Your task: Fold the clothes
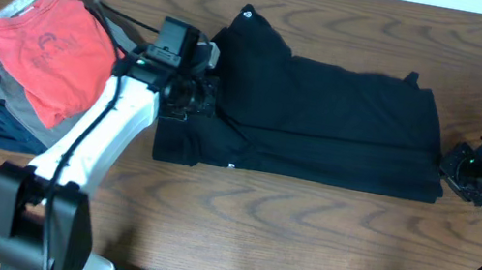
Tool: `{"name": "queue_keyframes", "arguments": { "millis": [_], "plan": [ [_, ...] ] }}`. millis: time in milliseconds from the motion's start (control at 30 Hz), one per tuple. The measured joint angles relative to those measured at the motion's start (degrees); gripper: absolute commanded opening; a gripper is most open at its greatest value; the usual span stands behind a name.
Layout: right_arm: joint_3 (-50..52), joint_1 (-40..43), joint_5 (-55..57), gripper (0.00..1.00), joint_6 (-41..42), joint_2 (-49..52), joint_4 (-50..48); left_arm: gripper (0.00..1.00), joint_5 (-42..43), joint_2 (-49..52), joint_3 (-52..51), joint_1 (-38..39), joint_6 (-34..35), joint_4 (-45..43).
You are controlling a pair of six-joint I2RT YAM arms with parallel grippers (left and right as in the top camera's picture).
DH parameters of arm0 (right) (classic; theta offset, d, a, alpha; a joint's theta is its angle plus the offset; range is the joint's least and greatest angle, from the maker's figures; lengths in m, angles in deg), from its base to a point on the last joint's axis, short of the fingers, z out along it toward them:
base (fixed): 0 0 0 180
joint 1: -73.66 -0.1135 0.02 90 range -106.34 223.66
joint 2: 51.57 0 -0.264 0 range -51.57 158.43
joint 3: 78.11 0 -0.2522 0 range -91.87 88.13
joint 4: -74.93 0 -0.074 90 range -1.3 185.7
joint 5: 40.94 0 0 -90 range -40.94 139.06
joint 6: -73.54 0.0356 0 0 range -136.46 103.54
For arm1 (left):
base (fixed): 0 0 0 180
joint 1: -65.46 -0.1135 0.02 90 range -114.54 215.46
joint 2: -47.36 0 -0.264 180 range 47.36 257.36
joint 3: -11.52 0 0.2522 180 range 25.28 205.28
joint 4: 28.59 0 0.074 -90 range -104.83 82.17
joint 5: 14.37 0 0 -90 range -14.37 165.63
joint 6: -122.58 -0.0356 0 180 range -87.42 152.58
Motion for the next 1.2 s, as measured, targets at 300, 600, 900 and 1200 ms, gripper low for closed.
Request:
{"name": "queue_keyframes", "arguments": {
  "millis": [300, 600, 900, 1200],
  "plan": [
    [0.0, 0.0, 0.0, 0.37, 0.0, 0.0, 0.3, 0.06, -8.0, 11.3, 0.0, -1.5, 0.4, -0.5],
    [0.0, 0.0, -0.5, 0.38, -1.2, 0.0, 0.7, 0.08, -9.0, 14.1, 0.0, -6.7, 4.8, -0.1],
    [1.4, 0.0, -3.1, 0.38, -4.9, 1.5, -1.8, 0.43, -5.9, 14.1, 0.0, -5.8, 5.8, 4.8],
    [7.9, 0.0, -5.9, 0.44, -7.5, 5.8, -9.6, 0.43, -5.4, 14.1, 0.0, -5.2, 5.9, 9.1]
  ]
}}
